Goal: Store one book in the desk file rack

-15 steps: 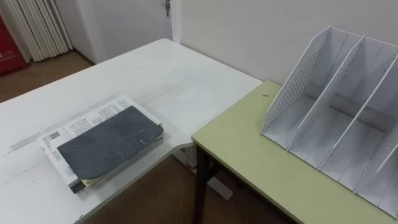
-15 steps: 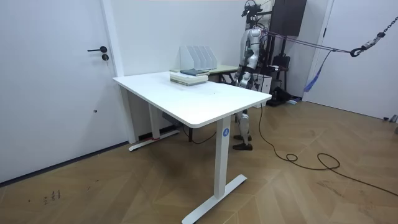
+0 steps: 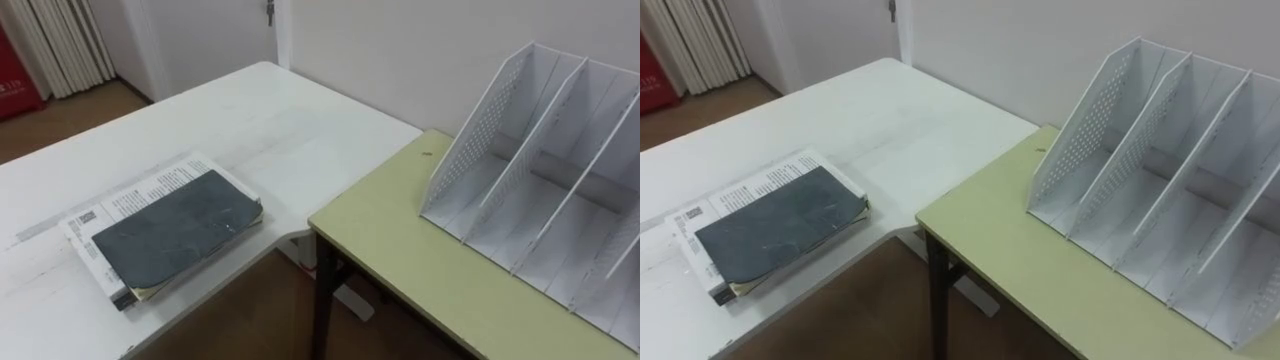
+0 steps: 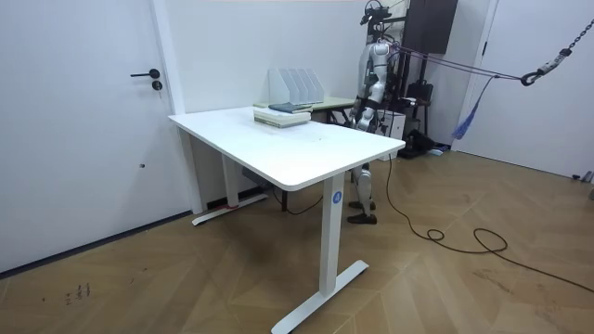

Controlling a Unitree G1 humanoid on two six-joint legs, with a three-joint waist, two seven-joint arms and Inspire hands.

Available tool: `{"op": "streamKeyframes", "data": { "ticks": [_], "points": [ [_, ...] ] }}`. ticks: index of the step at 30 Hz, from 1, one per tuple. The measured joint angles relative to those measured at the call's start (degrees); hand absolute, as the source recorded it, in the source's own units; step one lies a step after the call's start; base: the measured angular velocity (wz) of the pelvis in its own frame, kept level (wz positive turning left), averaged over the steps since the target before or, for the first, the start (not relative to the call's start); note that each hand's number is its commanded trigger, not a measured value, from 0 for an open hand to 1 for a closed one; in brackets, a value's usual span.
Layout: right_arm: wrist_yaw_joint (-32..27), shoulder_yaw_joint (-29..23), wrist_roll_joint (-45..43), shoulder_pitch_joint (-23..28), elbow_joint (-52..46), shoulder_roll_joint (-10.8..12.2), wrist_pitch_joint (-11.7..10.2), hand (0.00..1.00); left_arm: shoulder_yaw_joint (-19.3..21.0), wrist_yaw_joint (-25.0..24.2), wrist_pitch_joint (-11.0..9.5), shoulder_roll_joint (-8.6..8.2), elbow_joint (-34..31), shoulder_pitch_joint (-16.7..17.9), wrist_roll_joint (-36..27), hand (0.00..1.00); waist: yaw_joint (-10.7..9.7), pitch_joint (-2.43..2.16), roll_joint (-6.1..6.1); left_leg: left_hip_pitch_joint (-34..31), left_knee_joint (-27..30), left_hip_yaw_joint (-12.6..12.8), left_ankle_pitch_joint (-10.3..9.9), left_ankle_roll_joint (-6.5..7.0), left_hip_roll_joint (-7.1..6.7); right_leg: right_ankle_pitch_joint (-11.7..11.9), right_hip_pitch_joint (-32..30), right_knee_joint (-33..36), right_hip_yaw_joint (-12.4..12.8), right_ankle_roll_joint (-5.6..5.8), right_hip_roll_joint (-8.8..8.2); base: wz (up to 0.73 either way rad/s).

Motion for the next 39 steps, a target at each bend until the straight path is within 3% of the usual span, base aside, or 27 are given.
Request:
{"op": "streamKeyframes", "data": {
  "ticks": [6, 11, 17, 21, 25, 26, 27, 31, 35, 39],
  "points": [
    [-0.8, 0.72, 0.19, -0.04, 0.29, 0.0, -1.48, 0.0, -1.3, 1.19, -1.32, 0.0, 0.01, -0.86, 2.57, 0.0, -0.07, 0.13, 0.15, -0.07, 0.36, -0.01, 0.0, 0.01, -0.04, 0.0, 0.09, 0.12, 0.07, 0.0, -0.02, 0.0],
    [-1.43, 1.29, 1.0, -0.19, 0.68, 0.01, -1.88, 0.0, -4.93, 2.73, -2.06, 0.38, -1.76, -0.83, 5.36, 0.0, -0.3, 0.21, 0.13, -0.22, 0.29, -0.19, 0.01, 0.02, -0.12, -0.01, -0.28, 0.09, -0.08, 0.02, -0.04, 0.01],
    [-1.91, 1.85, 0.23, -0.64, 0.76, 0.08, -2.63, 0.0, -9.33, 4.55, -2.64, 0.21, -4.08, -1.73, 14.36, 0.0, -0.99, 0.43, -0.13, -0.15, 0.23, -0.02, 0.02, 0.04, -0.19, -0.03, -0.31, 0.06, -0.08, 0.06, -0.13, 0.0],
    [-2.47, 2.43, 0.1, -1.1, 0.7, 0.07, -3.77, 0.0, -13.52, 4.28, -2.45, 0.13, -9.4, -1.76, 22.86, 0.0, -2.12, 0.99, -0.3, -0.36, 0.24, 0.21, 0.03, 0.05, -0.21, -0.03, -0.25, 0.1, 0.16, 0.07, -0.13, -0.02],
    [-1.8, 2.84, -0.56, -1.98, 0.55, 0.07, -3.73, 0.0, -19.2, 2.68, -1.89, 0.05, -18.43, -1.85, 31.44, 0.0, -3.46, 0.92, -0.31, -0.94, 0.31, 0.37, 0.03, 0.05, -0.21, -0.05, -0.76, 0.1, 0.26, 0.1, -0.13, 0.0],
    [-1.81, 2.95, -0.55, -2.05, 0.53, 0.08, -3.74, 0.0, -20.07, 2.61, -1.86, 0.08, -19.34, -2.08, 31.69, 0.0, -3.65, 0.66, 0.15, -0.96, 0.37, 0.47, 0.03, 0.06, -0.21, -0.05, -0.74, 0.12, 0.28, 0.1, -0.13, 0.0],
    [-1.78, 2.97, -0.54, -2.18, 0.56, 0.1, -3.71, 0.0, -21.78, 2.33, -1.84, 0.07, -20.41, -2.86, 32.92, 0.0, -4.12, 0.81, -0.15, -1.0, 0.56, 0.5, 0.03, 0.06, -0.23, -0.05, -0.64, 0.12, 0.24, 0.1, -0.14, 0.0],
    [-1.78, 4.14, -0.34, -2.46, 0.03, 0.16, -3.79, 0.0, -27.63, 1.95, -1.75, 0.48, -25.23, -3.24, 35.26, 0.0, -5.93, 0.56, 0.33, -1.05, 0.7, 0.49, 0.04, 0.06, -0.22, -0.05, -0.59, 0.15, 0.07, 0.1, -0.17, 0.0],
    [-1.76, 5.31, -0.44, -3.0, -0.03, 0.16, -3.87, 0.0, -30.67, 1.88, -2.04, 0.49, -27.03, -3.24, 36.57, 0.0, -6.58, 0.54, 0.43, -1.17, 0.78, 0.28, 0.04, 0.06, -0.18, -0.04, -0.63, 0.15, -0.03, 0.08, -0.1, 0.01],
    [-1.81, 5.54, -0.38, -3.28, 0.32, 0.14, -3.94, 0.0, -33.02, 1.16, -2.12, 2.24, -34.49, -3.2, 37.83, 0.0, -6.44, 0.56, 0.41, -1.37, 1.27, 0.35, 0.04, 0.06, -0.19, -0.05, -1.28, 0.13, -0.07, 0.08, -0.12, 0.03]
  ]
}}
